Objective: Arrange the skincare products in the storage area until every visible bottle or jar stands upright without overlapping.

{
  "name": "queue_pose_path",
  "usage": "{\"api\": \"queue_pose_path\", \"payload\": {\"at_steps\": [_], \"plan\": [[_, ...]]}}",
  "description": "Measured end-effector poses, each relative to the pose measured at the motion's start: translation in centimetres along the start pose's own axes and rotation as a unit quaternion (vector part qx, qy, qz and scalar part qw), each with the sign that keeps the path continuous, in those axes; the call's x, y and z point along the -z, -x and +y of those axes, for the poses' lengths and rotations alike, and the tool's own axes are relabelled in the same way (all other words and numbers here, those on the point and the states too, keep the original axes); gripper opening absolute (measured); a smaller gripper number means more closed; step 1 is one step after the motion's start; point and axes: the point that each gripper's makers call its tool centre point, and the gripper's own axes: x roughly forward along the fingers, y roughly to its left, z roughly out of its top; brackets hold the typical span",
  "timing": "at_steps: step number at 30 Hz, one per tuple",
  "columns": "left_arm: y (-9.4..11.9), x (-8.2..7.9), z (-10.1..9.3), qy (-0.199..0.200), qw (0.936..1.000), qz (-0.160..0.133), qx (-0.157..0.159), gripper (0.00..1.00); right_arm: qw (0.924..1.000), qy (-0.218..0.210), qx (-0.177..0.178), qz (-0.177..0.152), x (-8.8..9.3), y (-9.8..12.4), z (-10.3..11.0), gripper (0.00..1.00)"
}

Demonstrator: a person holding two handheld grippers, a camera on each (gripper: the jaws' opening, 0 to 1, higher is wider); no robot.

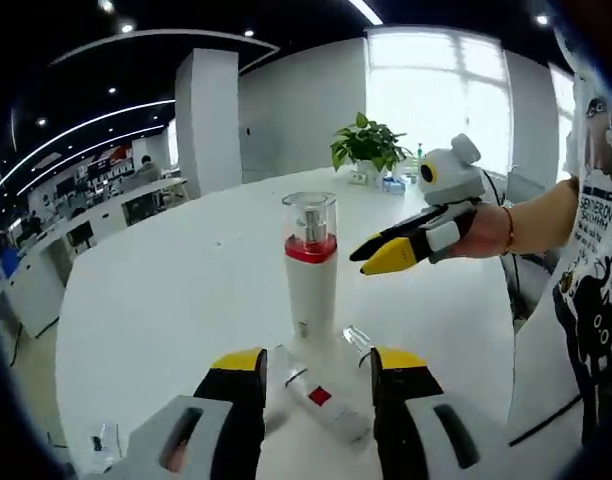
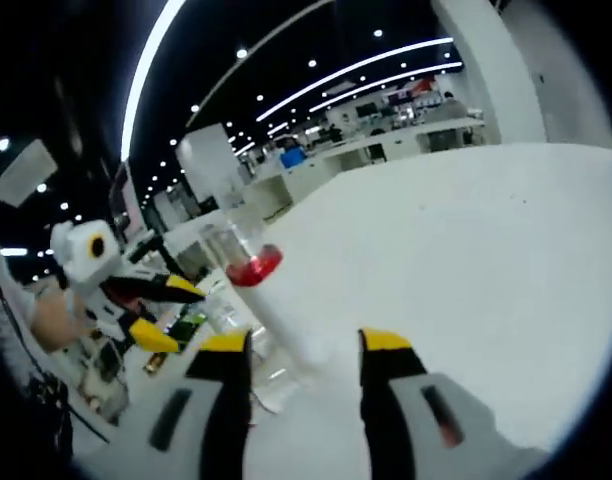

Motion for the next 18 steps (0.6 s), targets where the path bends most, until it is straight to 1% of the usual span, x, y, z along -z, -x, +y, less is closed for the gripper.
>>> {"api": "queue_pose_path", "payload": {"at_steps": [1, 2, 4, 6, 7, 9, 10, 13, 16, 18], "plan": [[0.5, 1.4, -0.5, 0.016, 0.9996, 0.011, -0.02, 0.42, 0.9995, -0.011, -0.023, 0.016, 0.8, -0.3, 0.7, 0.41], [0.6, 1.7, -0.7, 0.02, 0.9994, 0.014, -0.023, 0.42, 0.9992, -0.014, -0.03, 0.021, 1.0, -0.4, 0.9, 0.41], [1.0, 3.9, -2.4, 0.03, 0.9986, 0.032, -0.029, 0.4, 0.9957, -0.038, -0.069, 0.048, 2.3, -0.9, 2.0, 0.41], [1.0, 5.2, -4.0, 0.029, 0.9987, 0.036, -0.022, 0.37, 0.9929, -0.049, -0.084, 0.069, 3.3, -1.4, 2.4, 0.41], [0.9, 5.9, -5.0, 0.032, 0.9984, 0.044, -0.012, 0.35, 0.993, -0.042, -0.085, 0.07, 3.6, -1.7, 2.4, 0.41], [0.5, 6.9, -6.2, 0.041, 0.9974, 0.06, 0.001, 0.34, 0.9918, -0.027, -0.092, 0.085, 4.2, -2.2, 2.7, 0.41], [0.4, 7.2, -6.5, 0.041, 0.9971, 0.064, 0.002, 0.34, 0.991, -0.021, -0.097, 0.091, 4.5, -2.4, 2.8, 0.41], [-0.1, 7.1, -7.2, 0.057, 0.9969, 0.054, 0.005, 0.31, 0.9878, -0.019, -0.107, 0.111, 5.3, -3.0, 3.1, 0.41], [-0.6, 7.1, -7.3, 0.067, 0.9963, 0.053, 0.005, 0.28, 0.987, -0.013, -0.113, 0.113, 5.3, -3.3, 3.3, 0.39], [-0.9, 7.3, -7.1, 0.067, 0.9962, 0.056, -0.001, 0.28, 0.9861, -0.012, -0.119, 0.115, 5.3, -3.2, 3.6, 0.35]]}}
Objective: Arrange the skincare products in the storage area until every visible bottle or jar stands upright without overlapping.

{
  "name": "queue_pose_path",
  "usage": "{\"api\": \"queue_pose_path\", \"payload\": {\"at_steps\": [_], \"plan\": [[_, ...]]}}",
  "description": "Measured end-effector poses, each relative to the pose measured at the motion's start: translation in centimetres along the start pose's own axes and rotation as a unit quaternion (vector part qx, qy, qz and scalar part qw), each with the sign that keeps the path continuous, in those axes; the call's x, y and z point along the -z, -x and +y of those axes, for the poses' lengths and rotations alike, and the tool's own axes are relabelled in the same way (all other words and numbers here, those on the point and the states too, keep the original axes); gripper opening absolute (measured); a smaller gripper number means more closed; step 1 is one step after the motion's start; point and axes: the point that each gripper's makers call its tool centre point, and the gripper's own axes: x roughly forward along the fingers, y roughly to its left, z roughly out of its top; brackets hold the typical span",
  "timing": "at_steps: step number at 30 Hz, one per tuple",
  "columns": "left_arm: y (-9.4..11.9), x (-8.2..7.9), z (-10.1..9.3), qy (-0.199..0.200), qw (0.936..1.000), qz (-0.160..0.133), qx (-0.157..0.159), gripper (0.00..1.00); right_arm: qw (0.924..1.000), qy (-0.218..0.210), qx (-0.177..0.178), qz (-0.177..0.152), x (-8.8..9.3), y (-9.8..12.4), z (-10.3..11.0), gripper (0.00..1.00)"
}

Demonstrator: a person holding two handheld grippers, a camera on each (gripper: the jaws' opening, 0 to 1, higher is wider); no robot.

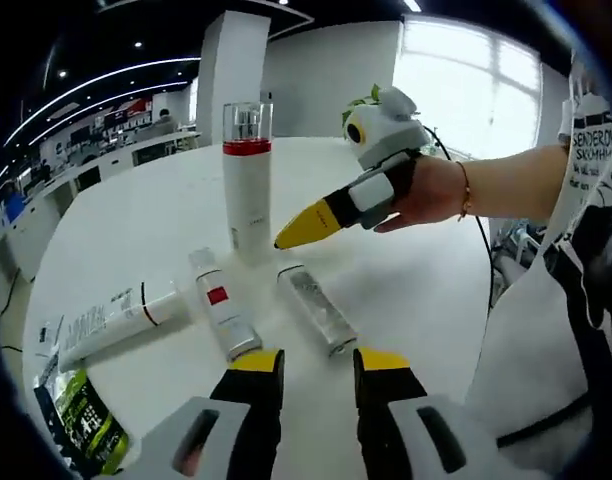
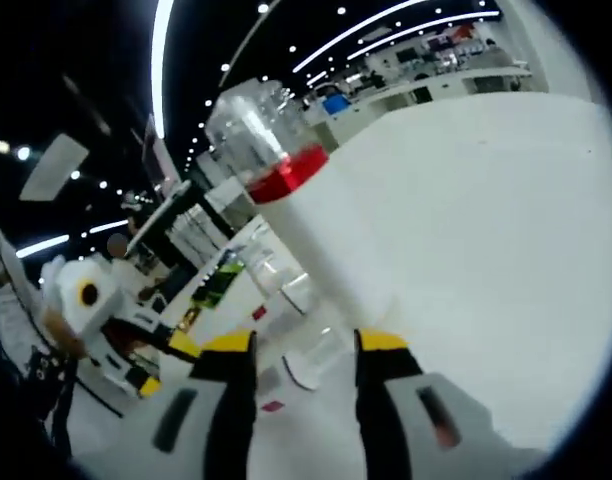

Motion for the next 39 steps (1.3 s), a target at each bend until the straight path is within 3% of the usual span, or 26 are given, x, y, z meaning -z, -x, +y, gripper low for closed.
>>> {"api": "queue_pose_path", "payload": {"at_steps": [8, 17, 20, 24, 30, 33, 35, 39], "plan": [[-0.3, 0.9, 1.0, 0.014, 0.9997, 0.008, -0.018, 0.26, 0.9997, 0.008, -0.006, 0.021, 1.4, 1.0, 0.4, 0.33], [0.9, 2.0, 2.8, 0.017, 0.9991, 0.012, -0.037, 0.26, 0.9995, -0.019, -0.02, 0.017, 3.3, 3.0, 1.6, 0.36], [1.2, 2.1, 3.0, 0.007, 0.9995, 0.013, -0.028, 0.22, 0.999, -0.03, -0.024, 0.022, 4.0, 3.3, 1.8, 0.35], [1.6, 2.4, 2.4, -0.03, 0.9994, 0.016, 0.008, 0.23, 0.9978, -0.037, -0.045, 0.033, 4.9, 4.3, 2.7, 0.35], [2.2, 2.7, 1.9, -0.038, 0.9981, 0.024, 0.043, 0.27, 0.9937, -0.033, -0.083, 0.068, 6.7, 5.1, 4.2, 0.31], [2.3, 2.8, 2.3, -0.053, 0.9972, 0.029, 0.044, 0.27, 0.9921, -0.011, -0.092, 0.084, 7.4, 5.4, 4.6, 0.3], [2.4, 2.5, 2.7, -0.057, 0.9972, 0.028, 0.039, 0.28, 0.9937, 0.034, -0.078, 0.073, 7.0, 5.6, 4.2, 0.3], [2.5, 1.2, 3.2, -0.063, 0.9974, 0.011, 0.033, 0.28, 0.9936, 0.076, -0.058, 0.061, 6.2, 5.5, 3.6, 0.3]]}}
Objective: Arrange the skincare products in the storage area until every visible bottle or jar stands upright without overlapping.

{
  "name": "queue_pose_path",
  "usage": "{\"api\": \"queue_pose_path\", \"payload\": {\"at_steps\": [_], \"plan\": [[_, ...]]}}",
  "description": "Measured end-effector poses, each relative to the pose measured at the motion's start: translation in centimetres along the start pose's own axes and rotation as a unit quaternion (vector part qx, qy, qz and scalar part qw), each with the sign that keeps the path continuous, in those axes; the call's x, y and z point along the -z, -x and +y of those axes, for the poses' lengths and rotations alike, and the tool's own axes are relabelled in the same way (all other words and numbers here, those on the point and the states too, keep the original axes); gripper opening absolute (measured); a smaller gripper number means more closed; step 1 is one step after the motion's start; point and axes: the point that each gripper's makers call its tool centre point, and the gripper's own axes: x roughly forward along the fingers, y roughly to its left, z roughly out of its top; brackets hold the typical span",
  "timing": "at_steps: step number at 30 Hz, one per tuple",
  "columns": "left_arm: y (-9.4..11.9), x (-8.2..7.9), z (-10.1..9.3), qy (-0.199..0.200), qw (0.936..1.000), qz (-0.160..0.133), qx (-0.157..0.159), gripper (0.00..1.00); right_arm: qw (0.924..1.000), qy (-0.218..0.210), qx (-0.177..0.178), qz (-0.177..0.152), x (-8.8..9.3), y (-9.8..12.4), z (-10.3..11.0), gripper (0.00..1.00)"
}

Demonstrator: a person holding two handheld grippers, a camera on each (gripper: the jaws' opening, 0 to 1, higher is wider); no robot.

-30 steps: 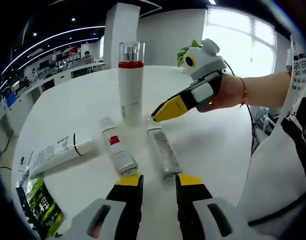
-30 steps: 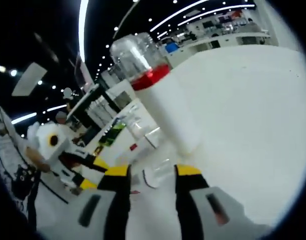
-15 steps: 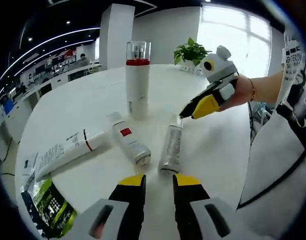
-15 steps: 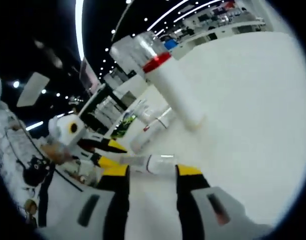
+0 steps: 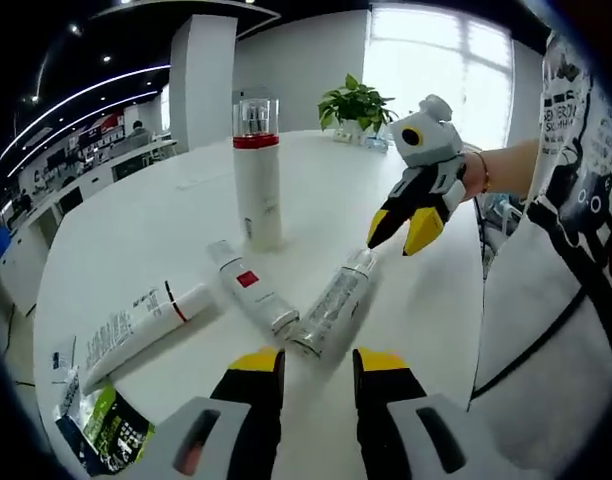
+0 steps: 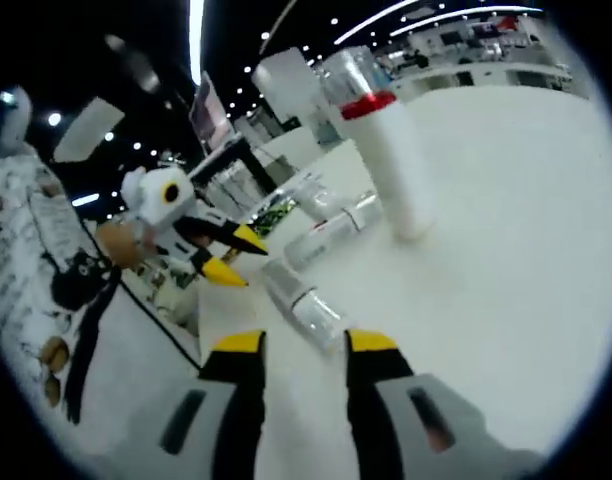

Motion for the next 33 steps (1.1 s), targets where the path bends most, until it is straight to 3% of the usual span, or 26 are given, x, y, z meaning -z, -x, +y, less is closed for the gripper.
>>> {"api": "queue_pose_path", "payload": {"at_steps": [3, 11, 13, 17, 20, 21, 24, 25, 33], "plan": [[-0.3, -0.4, -0.1, -0.01, 0.9999, 0.002, 0.004, 0.28, 0.9995, 0.03, 0.007, 0.007, 0.0, -0.4, -0.3, 0.32], [-1.6, -0.8, -1.2, -0.081, 0.9959, 0.03, 0.027, 0.28, 0.9965, 0.076, 0.004, 0.034, 0.8, -1.8, -0.5, 0.32], [-1.7, -1.0, -1.2, -0.08, 0.9959, 0.034, 0.027, 0.27, 0.996, 0.082, 0.004, 0.036, 0.7, -2.0, -0.6, 0.32], [-2.1, -1.1, -1.0, -0.088, 0.9949, 0.041, 0.03, 0.27, 0.9939, 0.102, 0.005, 0.041, 0.8, -2.2, -0.6, 0.28], [-2.3, -1.1, -1.1, -0.102, 0.993, 0.049, 0.033, 0.24, 0.9878, 0.144, 0.014, 0.057, 1.4, -2.3, -0.8, 0.21], [-2.4, -1.0, -1.1, -0.106, 0.9924, 0.053, 0.034, 0.22, 0.9859, 0.157, 0.003, 0.058, 1.4, -2.5, -0.4, 0.21], [-2.6, -0.6, -1.4, -0.128, 0.9886, 0.069, 0.039, 0.23, 0.9833, 0.162, 0.012, 0.081, 2.4, -2.4, -0.6, 0.2], [-2.6, -0.6, -1.3, -0.141, 0.9868, 0.072, 0.035, 0.23, 0.9828, 0.169, 0.013, 0.074, 2.1, -2.6, -0.6, 0.2], [-2.7, -0.2, -1.3, -0.148, 0.9852, 0.073, 0.045, 0.2, 0.9809, 0.172, 0.03, 0.086, 2.2, -2.4, -0.7, 0.19]]}}
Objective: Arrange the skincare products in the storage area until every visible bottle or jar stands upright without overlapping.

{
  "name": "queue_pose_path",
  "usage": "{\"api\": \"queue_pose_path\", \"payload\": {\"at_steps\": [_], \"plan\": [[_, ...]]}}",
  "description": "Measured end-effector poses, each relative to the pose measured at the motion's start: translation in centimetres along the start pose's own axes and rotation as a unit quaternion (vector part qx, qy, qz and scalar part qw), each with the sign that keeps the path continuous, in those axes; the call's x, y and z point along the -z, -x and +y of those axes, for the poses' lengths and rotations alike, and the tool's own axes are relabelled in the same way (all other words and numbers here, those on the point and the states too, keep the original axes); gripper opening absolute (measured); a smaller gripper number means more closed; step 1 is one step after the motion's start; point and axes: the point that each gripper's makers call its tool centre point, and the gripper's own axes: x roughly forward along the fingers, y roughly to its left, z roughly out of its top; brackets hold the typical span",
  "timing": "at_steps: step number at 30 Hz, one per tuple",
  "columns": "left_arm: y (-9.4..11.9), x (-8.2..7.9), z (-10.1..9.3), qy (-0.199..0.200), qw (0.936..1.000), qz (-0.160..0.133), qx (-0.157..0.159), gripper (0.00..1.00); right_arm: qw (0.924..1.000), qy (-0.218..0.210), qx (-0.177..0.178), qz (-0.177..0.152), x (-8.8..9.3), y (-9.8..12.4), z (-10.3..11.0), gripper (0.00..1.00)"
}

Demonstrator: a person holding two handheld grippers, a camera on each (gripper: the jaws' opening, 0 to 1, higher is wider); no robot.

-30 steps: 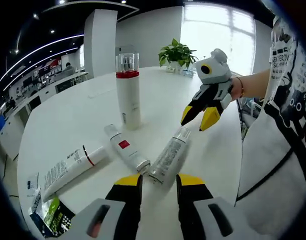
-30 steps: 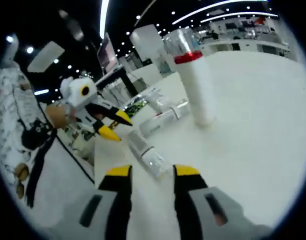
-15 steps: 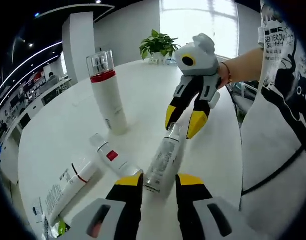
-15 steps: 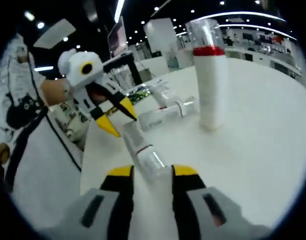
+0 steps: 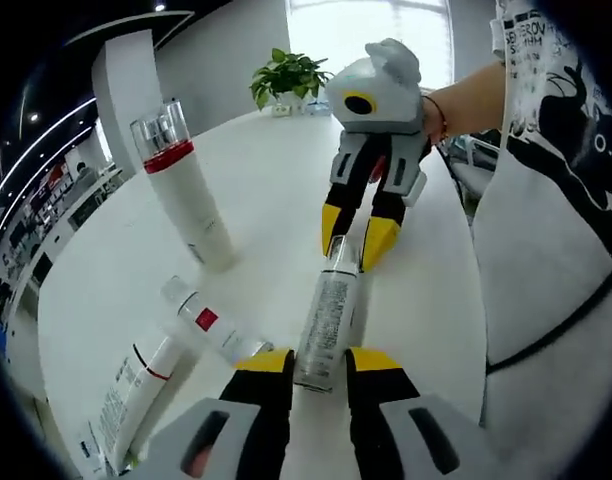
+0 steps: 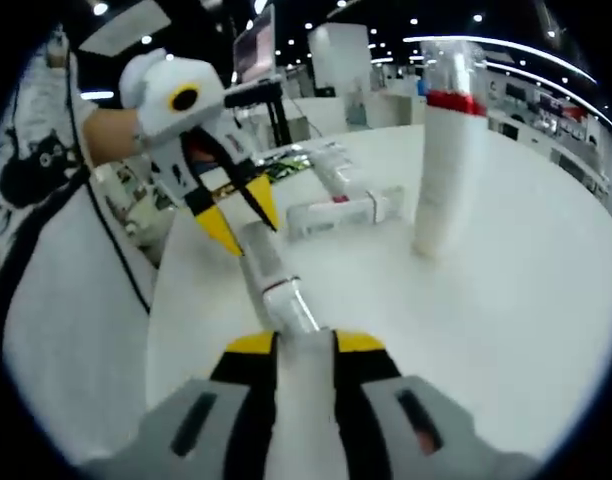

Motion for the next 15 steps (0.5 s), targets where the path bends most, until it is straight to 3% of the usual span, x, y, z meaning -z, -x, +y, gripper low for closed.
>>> {"api": "queue_pose_path", "payload": {"at_steps": [8, 15], "plan": [[0.1, 0.3, 0.0, 0.011, 0.9998, -0.012, -0.005, 0.2, 0.9991, -0.009, 0.0, -0.04, -2.8, 1.9, 0.1, 0.2], [0.5, 0.6, 0.1, 0.01, 0.9998, -0.006, -0.013, 0.2, 0.9953, 0.012, -0.014, -0.095, -7.6, 2.8, 1.2, 0.19]]}}
